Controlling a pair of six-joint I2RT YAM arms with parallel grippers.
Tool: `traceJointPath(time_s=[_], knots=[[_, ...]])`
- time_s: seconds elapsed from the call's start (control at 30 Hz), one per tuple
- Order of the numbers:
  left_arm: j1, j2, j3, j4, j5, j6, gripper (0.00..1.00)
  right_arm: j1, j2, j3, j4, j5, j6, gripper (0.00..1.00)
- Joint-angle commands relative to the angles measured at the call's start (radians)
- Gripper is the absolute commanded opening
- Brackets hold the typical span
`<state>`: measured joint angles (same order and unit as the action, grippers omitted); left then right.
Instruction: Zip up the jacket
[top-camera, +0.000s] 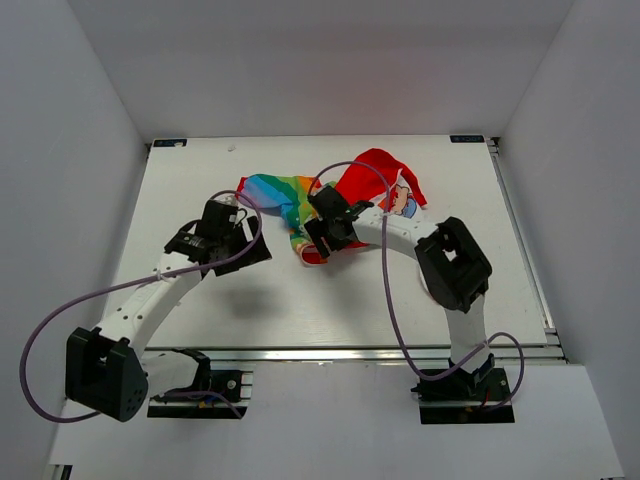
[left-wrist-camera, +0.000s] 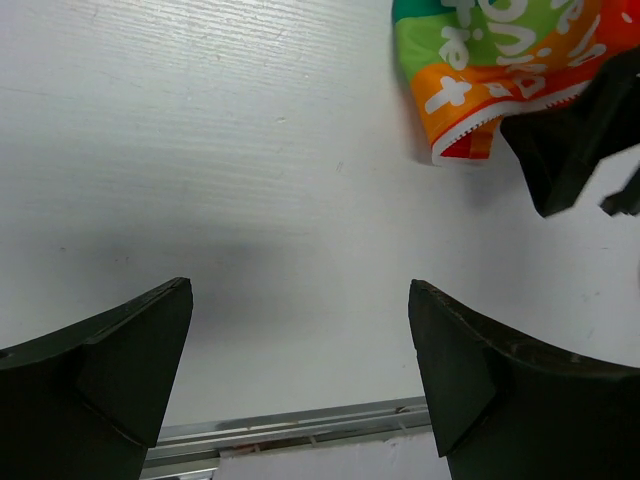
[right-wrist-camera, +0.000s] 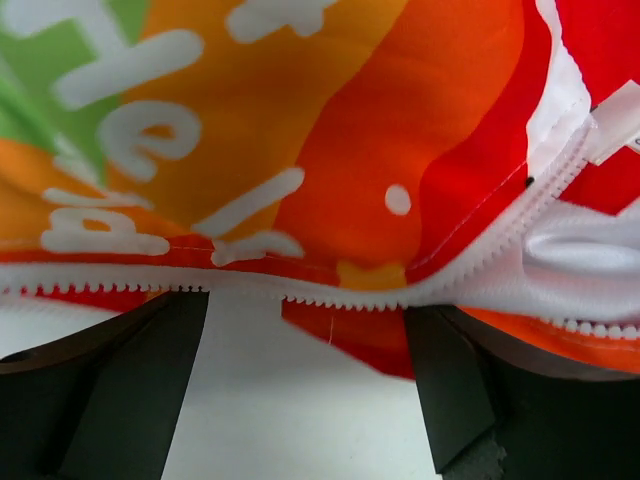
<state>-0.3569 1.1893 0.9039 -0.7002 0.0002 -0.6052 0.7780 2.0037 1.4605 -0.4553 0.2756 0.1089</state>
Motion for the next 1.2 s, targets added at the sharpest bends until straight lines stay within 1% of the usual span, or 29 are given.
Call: traceJointPath(time_s=[0.0,0.07,0.13,0.17,0.2,0.23,0.27,0.37,0.47,0.5,0.53,0.57,0.6,0.63,0.67,0.7,0.73,0.77,0.8,0.83,0.87,0.9,0.93,0.97,1.03,1.1,1.17], knots=[[-0.001,-0.036,0.001,0.008,-0.014,-0.015,0.98,-0.008,0.03,0.041,0.026,0.079,-0.07,0.83],[-0.001,-0.031,0.0,0.021,-0.014,-0.016,0.98,-0.008,0.052,0.041,0.03,0.112,-0.075,0.78],[-0.001,-0.025,-0.003,0.027,-0.014,-0.018,0.98,-0.008,0.063,0.046,0.03,0.134,-0.072,0.48],[-0.001,-0.023,-0.003,0.034,-0.011,-0.016,0.98,-0.008,0.06,0.046,0.029,0.139,-0.071,0.29],[-0.001,-0.022,-0.003,0.036,-0.011,-0.013,0.98,-0.008,0.053,0.046,0.021,0.148,-0.061,0.16],[-0.001,-0.017,0.001,0.036,-0.014,-0.008,0.98,-0.008,0.034,0.037,0.02,0.149,-0.058,0.07],[-0.001,-0.014,0.004,0.036,-0.017,-0.005,0.98,-0.008,0.02,0.029,0.021,0.151,-0.052,0.0],[-0.001,0.0,0.02,0.039,-0.023,-0.002,0.98,-0.008,-0.069,0.005,0.001,0.125,-0.037,0.0],[-0.001,0.018,0.032,0.062,-0.002,-0.001,0.98,-0.008,-0.205,-0.024,-0.048,0.042,-0.02,0.0],[-0.001,0.021,0.032,0.068,0.0,-0.001,0.98,-0.008,-0.251,-0.043,-0.057,0.004,-0.015,0.0],[-0.001,0.026,0.033,0.076,0.045,0.004,0.98,-0.008,-0.345,-0.067,-0.068,-0.015,-0.002,0.0],[-0.001,0.027,0.033,0.088,0.056,0.005,0.98,-0.009,-0.391,-0.096,-0.074,-0.022,0.008,0.0],[-0.001,0.029,0.03,0.091,0.064,0.007,0.98,-0.008,-0.442,-0.154,-0.086,-0.042,0.02,0.0],[-0.001,0.03,0.027,0.096,0.069,0.008,0.98,-0.008,-0.529,-0.185,-0.094,-0.059,0.024,0.0],[-0.001,0.033,0.027,0.091,0.061,0.008,0.98,-0.008,-0.568,-0.218,-0.108,-0.078,0.038,0.0],[-0.001,0.052,0.033,0.078,0.054,0.01,0.98,-0.008,-0.606,-0.289,-0.111,-0.09,0.043,0.0],[-0.001,0.062,0.038,0.064,0.044,0.013,0.98,-0.008,-0.672,-0.326,-0.117,-0.113,0.044,0.0],[-0.001,0.073,0.044,0.044,0.032,0.013,0.98,-0.008,-0.7,-0.365,-0.117,-0.16,0.069,0.0],[-0.001,0.088,0.044,0.038,0.032,0.015,0.98,-0.009,-0.747,-0.449,-0.112,-0.191,0.075,0.0],[-0.002,0.093,0.043,0.036,0.034,0.016,0.98,-0.008,-0.767,-0.495,-0.105,-0.234,0.078,0.0],[-0.002,0.096,0.038,0.038,0.043,0.018,0.98,-0.008,-0.786,-0.543,-0.071,-0.268,0.092,0.0],[-0.002,0.098,0.036,0.041,0.05,0.018,0.98,-0.008,-0.799,-0.587,-0.059,-0.303,0.103,0.04],[-0.002,0.102,0.036,0.042,0.057,0.021,0.98,-0.008,-0.821,-0.661,-0.045,-0.315,0.104,0.12],[-0.004,0.105,0.036,0.044,0.063,0.022,0.98,-0.008,-0.829,-0.692,-0.03,-0.312,0.104,0.15],[-0.005,0.112,0.035,0.045,0.072,0.022,0.98,-0.006,-0.852,-0.748,-0.01,-0.314,0.109,0.09],[-0.014,0.122,0.033,0.05,0.076,0.022,0.98,-0.005,-0.893,-0.778,0.012,-0.332,0.124,0.0],[-0.043,0.141,0.03,0.067,0.101,0.021,0.98,-0.005,-0.937,-0.819,0.036,-0.297,0.155,0.0]])
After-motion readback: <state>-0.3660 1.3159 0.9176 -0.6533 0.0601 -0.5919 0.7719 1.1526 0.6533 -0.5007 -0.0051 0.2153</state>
